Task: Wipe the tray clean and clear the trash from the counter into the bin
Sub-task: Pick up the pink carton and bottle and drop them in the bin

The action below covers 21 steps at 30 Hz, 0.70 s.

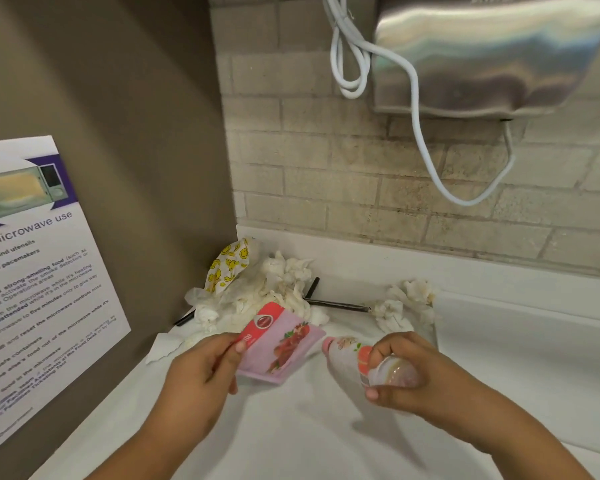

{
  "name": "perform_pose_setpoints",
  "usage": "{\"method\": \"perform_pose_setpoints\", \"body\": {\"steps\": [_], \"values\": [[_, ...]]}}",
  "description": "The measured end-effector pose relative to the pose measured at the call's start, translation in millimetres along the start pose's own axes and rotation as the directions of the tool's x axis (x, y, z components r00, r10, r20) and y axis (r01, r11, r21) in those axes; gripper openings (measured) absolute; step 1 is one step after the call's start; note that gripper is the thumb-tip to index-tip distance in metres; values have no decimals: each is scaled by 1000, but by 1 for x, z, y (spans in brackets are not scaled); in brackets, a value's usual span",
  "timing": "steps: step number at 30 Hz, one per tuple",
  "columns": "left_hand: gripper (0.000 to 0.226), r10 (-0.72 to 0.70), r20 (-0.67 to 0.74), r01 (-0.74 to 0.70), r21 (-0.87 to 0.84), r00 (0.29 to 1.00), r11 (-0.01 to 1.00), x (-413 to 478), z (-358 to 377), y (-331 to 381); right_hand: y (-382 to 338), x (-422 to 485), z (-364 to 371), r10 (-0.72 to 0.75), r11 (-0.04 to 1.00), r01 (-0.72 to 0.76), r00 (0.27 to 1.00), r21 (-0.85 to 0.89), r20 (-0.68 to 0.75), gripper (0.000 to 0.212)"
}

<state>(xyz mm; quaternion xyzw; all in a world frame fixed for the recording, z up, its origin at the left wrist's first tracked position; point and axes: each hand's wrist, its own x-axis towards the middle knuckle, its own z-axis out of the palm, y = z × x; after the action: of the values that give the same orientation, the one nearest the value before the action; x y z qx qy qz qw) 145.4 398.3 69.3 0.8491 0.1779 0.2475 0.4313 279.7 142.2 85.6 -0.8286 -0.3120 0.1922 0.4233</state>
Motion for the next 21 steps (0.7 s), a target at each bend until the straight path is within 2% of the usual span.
{"method": "perform_pose_setpoints", "body": {"steps": [3,8,12,16,21], "values": [[24,-52,-34,51,-29,998,998,-8,-14,-2,-13,-8,-7,34,999,-32,998,-22,60,29],[22,-113,-112,106,-65,987,992,-25,-35,-6,-39,-18,-6,33,997,-41,992,66,122,27],[20,-146,-150,133,-91,978,987,-42,-53,-7,-59,-25,9,6,995,-18,993,102,121,34],[21,-137,-177,126,-71,975,989,-58,-76,-11,-74,-32,33,-25,991,11,994,130,106,43],[22,-104,-217,96,-44,971,994,-80,-115,-25,-104,-47,70,-87,980,57,984,192,153,35]]}}
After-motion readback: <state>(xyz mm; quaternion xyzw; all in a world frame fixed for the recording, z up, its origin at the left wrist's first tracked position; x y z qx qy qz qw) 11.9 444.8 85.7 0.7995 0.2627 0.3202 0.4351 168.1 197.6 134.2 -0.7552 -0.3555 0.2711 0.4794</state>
